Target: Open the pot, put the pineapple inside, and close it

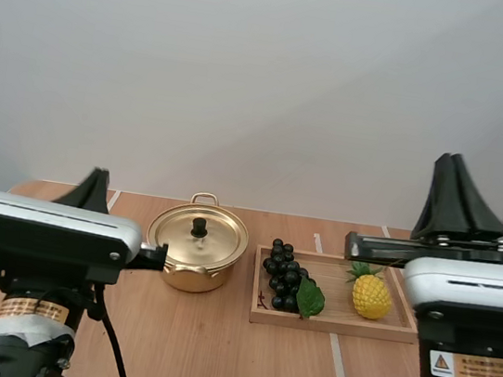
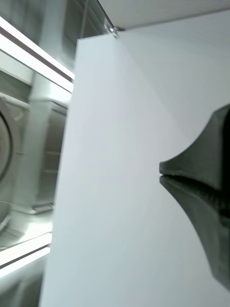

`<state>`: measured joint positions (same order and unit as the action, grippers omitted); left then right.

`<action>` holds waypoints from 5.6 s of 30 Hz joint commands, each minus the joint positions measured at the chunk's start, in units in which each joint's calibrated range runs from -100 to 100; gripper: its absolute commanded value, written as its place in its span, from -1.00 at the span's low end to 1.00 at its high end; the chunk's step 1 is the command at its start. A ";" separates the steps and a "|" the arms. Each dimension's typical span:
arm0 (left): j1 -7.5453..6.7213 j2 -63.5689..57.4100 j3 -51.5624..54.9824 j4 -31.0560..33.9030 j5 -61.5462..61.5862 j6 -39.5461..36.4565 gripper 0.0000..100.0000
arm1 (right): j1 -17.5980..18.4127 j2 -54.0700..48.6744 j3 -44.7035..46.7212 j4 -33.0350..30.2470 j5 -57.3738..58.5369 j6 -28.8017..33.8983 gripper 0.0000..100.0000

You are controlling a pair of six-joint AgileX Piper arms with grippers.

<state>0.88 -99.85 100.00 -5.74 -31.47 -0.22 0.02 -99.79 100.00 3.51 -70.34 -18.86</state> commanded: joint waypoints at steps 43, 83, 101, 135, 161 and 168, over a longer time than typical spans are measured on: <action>1.14 38.95 -64.81 -8.18 68.46 3.34 -1.00 | -7.88 38.13 -65.46 6.63 123.72 -11.29 -1.00; 1.00 79.39 -64.81 -16.95 105.17 23.48 -0.99 | -7.88 57.90 -58.43 -4.42 126.20 -5.73 -1.00; 0.82 87.30 -64.81 -22.51 106.78 30.44 0.74 | -7.88 58.96 -55.84 -4.54 125.76 -5.73 -1.00; -3.96 99.09 -64.81 -12.02 91.61 28.89 0.74 | -7.88 58.96 -55.85 -2.44 125.77 -5.73 -1.00; -4.05 100.53 -64.81 -15.42 93.62 30.60 -0.76 | -7.88 58.96 -55.85 -1.74 124.69 -5.73 -1.00; -4.05 99.74 -65.06 -15.23 93.48 30.64 -1.00 | -7.88 58.96 -55.85 -0.82 124.70 -5.73 -1.00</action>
<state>-2.97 0.40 35.16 -21.34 60.77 30.20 -7.63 -40.52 44.26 1.93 55.86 -24.72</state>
